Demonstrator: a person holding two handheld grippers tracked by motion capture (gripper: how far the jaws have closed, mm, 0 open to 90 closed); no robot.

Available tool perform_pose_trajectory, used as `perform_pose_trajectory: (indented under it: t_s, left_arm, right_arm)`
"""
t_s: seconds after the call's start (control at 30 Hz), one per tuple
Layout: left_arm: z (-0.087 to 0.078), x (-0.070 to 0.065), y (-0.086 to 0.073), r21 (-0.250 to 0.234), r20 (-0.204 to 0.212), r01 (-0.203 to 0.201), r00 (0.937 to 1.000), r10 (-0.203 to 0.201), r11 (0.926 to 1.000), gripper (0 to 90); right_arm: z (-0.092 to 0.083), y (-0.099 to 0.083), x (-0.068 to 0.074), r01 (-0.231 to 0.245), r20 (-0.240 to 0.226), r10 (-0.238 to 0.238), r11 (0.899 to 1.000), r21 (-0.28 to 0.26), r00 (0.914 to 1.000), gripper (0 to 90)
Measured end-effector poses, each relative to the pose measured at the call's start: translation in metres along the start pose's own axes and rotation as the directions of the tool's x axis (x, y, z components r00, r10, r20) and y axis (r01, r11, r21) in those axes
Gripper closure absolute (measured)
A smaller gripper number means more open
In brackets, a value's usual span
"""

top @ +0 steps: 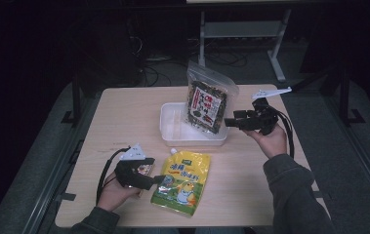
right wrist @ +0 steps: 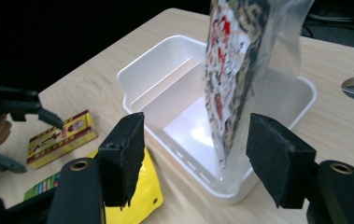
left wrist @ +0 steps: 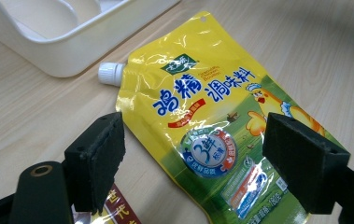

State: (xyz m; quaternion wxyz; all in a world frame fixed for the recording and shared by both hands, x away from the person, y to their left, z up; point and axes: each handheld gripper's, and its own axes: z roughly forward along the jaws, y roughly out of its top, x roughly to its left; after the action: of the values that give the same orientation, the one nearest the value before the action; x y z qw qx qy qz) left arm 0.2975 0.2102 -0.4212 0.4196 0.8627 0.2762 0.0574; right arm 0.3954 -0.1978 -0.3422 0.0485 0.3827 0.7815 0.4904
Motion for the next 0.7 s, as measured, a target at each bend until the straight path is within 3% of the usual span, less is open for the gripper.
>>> perform_pose_trajectory:
  t_s: [0.7]
  left_arm:
    - [0.004,-0.004,0.002,0.009,0.016,-0.016,0.9997,0.016,0.9998,20.5]
  right_arm:
    - [-0.005,-0.026,0.039,0.062,-0.043,-0.060,0.997,0.047,0.9973,33.0]
